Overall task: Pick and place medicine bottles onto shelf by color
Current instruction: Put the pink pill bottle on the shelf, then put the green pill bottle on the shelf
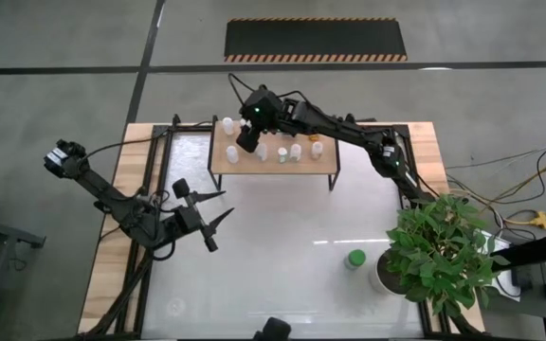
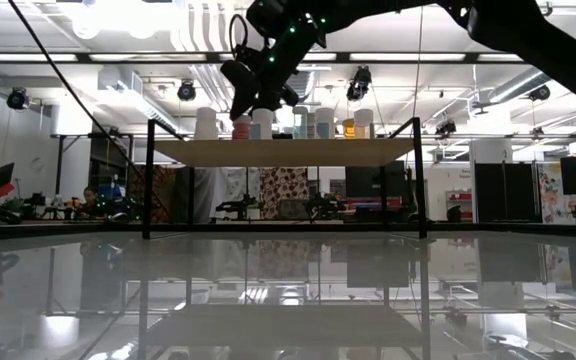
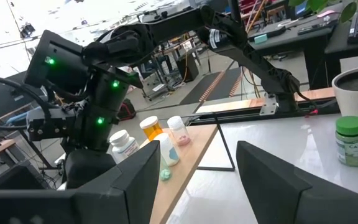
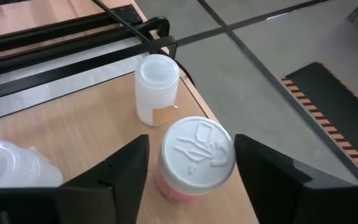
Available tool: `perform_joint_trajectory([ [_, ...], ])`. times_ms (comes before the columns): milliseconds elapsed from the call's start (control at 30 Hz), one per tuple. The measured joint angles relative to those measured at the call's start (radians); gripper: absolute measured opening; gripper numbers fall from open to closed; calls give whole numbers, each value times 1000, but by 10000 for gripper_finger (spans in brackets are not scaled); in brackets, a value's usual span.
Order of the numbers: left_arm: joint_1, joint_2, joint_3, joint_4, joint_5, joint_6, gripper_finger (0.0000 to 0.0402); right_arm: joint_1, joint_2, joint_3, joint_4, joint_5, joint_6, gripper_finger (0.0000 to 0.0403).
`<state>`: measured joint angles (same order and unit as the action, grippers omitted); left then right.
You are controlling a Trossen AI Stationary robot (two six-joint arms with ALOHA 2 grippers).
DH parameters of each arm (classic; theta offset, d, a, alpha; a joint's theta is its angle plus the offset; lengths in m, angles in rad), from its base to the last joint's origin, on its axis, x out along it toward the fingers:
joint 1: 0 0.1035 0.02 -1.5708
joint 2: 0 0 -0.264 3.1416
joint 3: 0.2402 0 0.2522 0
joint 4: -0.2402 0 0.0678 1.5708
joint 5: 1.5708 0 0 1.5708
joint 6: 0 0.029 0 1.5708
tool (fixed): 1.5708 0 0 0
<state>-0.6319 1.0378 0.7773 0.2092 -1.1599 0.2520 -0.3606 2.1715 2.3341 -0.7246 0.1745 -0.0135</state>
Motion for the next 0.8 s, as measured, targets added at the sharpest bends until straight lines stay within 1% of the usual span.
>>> perform_joint_trajectory([
  [133, 0, 0, 0, 0, 0, 0, 195, 0, -1, 0, -1, 0, 0, 245],
  [233, 0, 0, 0, 0, 0, 0, 195, 0, -19, 0, -10, 0, -2, 256],
  [333, 0, 1, 0, 0, 0, 0, 195, 6, -70, 10, -71, 1, 4, 262],
  [433, 0, 1, 0, 0, 0, 0, 195, 30, -154, 21, -164, -1, 21, 261],
  [500, 0, 1, 1, 0, 1, 0, 195, 53, -220, 21, -233, -43, 47, 257],
  [667, 0, 0, 1, 2, 1, 1, 195, 133, -348, 21, -437, -202, 157, 246],
  [800, 0, 1, 2, 27, 1, 21, 195, 228, -399, 19, -603, -228, 249, 245],
])
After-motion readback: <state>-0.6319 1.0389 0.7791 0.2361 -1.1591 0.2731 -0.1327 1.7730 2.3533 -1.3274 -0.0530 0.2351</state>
